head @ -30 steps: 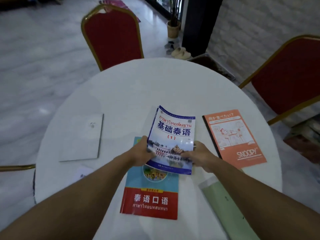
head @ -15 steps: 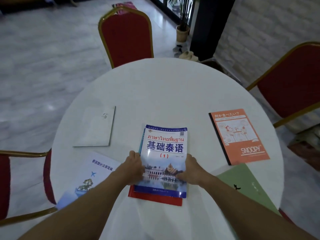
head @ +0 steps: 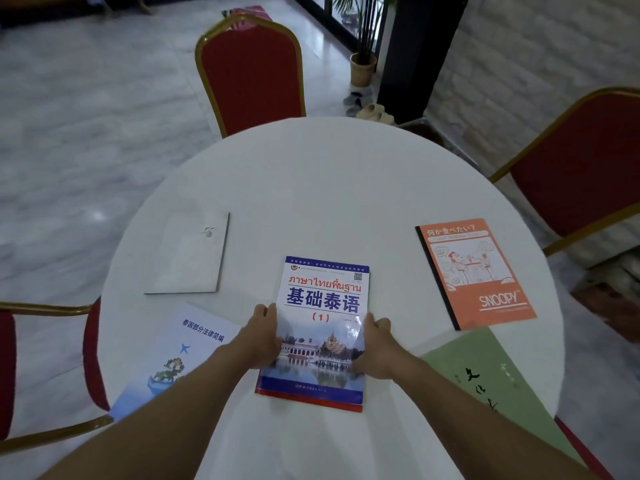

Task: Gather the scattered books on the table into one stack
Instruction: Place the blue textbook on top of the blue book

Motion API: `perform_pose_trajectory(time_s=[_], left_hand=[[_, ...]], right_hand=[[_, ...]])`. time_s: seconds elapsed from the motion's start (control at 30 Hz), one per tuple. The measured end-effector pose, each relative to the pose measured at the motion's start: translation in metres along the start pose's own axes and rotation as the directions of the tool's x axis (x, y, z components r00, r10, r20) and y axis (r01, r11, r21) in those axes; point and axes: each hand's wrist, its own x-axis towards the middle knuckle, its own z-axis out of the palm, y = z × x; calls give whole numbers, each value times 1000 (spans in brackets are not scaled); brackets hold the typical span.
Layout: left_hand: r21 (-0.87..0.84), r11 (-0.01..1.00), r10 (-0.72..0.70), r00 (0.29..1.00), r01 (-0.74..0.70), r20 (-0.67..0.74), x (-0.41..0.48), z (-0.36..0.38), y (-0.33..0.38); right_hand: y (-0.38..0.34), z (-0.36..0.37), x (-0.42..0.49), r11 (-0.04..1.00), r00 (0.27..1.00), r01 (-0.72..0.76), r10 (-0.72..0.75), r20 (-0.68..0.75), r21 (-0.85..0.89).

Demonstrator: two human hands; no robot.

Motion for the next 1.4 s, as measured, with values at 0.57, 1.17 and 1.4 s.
perform_pose_trajectory(time_s=[0.57, 1.17, 1.4], left_hand=[[12, 1000, -16, 999, 16, 31, 6, 0, -4], [180, 945, 284, 958, -275, -29, 58, 27, 165], [79, 966, 232, 961, -245, 148, 91, 79, 256]], right_hand=[[1, 3, -7, 996, 997, -2, 8, 72, -85], [94, -90, 1, 998, 852, -48, 65, -520, 45], [159, -136, 3, 962, 756, -178, 269, -597, 208]])
